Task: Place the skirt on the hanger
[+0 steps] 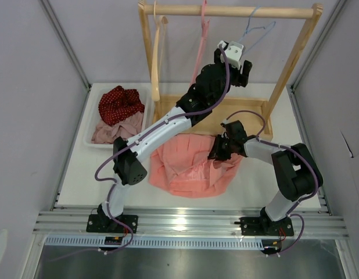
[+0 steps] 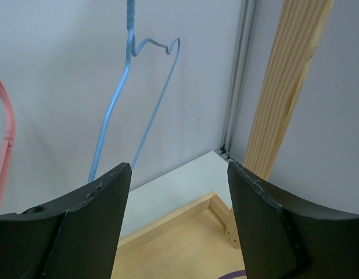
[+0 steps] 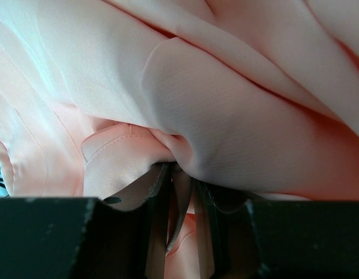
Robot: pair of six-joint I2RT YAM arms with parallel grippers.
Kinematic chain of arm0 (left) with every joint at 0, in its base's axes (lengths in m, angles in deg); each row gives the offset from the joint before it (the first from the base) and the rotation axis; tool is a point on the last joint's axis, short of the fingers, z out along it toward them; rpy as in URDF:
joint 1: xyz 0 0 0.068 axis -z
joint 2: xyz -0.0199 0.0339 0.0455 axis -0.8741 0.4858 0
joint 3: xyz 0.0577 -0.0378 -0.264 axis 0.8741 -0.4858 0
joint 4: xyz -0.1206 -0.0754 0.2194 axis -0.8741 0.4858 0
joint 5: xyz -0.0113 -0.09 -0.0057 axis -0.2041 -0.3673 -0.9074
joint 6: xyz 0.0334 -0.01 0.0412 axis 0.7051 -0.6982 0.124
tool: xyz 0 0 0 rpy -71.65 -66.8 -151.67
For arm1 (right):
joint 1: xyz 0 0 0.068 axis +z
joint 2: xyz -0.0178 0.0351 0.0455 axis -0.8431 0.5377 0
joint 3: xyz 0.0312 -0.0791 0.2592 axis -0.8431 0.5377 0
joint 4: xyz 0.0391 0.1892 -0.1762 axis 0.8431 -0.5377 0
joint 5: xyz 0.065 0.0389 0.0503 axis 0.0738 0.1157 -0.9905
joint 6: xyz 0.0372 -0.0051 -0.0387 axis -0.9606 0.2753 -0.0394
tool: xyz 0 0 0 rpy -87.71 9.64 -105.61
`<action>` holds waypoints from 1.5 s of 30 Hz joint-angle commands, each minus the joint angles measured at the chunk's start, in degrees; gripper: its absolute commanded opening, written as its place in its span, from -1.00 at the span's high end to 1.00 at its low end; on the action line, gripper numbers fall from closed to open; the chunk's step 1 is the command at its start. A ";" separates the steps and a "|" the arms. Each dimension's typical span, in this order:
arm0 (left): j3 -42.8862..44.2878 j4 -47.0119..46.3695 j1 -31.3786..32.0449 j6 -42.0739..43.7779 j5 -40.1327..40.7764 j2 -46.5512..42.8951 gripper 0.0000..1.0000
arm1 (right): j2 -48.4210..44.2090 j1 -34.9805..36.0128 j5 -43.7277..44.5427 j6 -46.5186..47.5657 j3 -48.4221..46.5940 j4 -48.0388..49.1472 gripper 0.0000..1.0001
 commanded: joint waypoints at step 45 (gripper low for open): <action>4.62 -2.53 -4.11 -1.58 -8.56 2.70 -0.21 | 6.51 0.51 -1.32 2.77 -0.69 2.27 0.52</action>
